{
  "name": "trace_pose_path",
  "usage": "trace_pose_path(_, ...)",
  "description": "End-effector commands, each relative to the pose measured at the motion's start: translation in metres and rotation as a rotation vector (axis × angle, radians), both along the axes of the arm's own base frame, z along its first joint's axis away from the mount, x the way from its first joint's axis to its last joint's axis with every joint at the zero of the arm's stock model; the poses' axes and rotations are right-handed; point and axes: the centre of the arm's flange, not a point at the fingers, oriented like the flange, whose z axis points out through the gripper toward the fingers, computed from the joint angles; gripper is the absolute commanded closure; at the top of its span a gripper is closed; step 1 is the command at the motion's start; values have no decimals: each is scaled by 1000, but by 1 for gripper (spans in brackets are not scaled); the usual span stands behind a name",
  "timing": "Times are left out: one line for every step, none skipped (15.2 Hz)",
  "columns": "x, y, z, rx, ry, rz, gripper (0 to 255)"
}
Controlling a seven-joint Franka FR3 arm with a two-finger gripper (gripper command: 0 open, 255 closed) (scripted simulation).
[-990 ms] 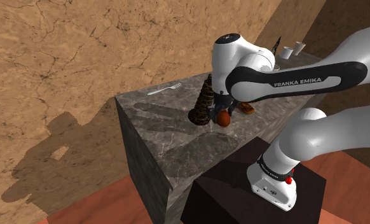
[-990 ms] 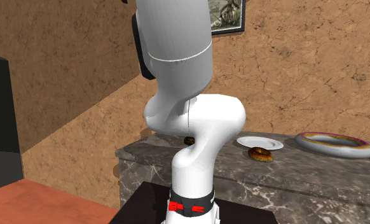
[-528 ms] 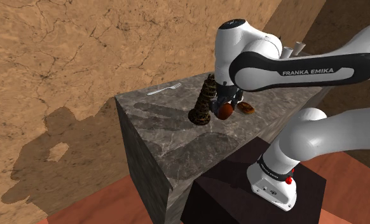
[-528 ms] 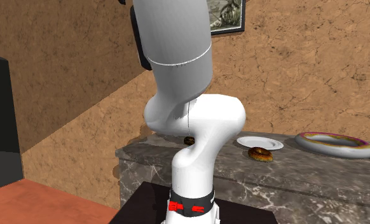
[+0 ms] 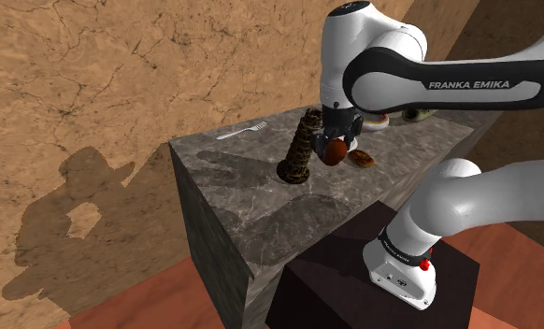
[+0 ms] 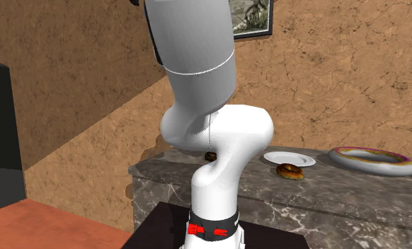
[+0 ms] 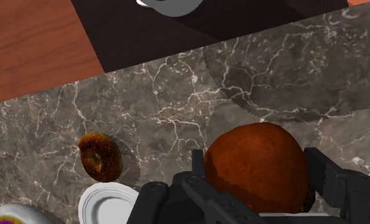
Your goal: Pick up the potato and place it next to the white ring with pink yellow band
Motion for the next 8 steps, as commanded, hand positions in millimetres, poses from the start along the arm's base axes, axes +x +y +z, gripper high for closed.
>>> trace_pose_path(-3,-12,4,0,0,0,255)
trace_pose_path(-6,-25,4,0,0,0,255)
trace_pose_path(-8,-38,4,0,0,0,255)
trace_pose_path(-11,-51,4,0,0,0,255)
trace_pose_path(-13,-64,4,0,0,0,255)
trace_pose_path(-16,-77,4,0,0,0,255)
trace_pose_path(-18,-90,4,0,0,0,255)
trace_pose_path(-21,-103,4,0,0,0,255)
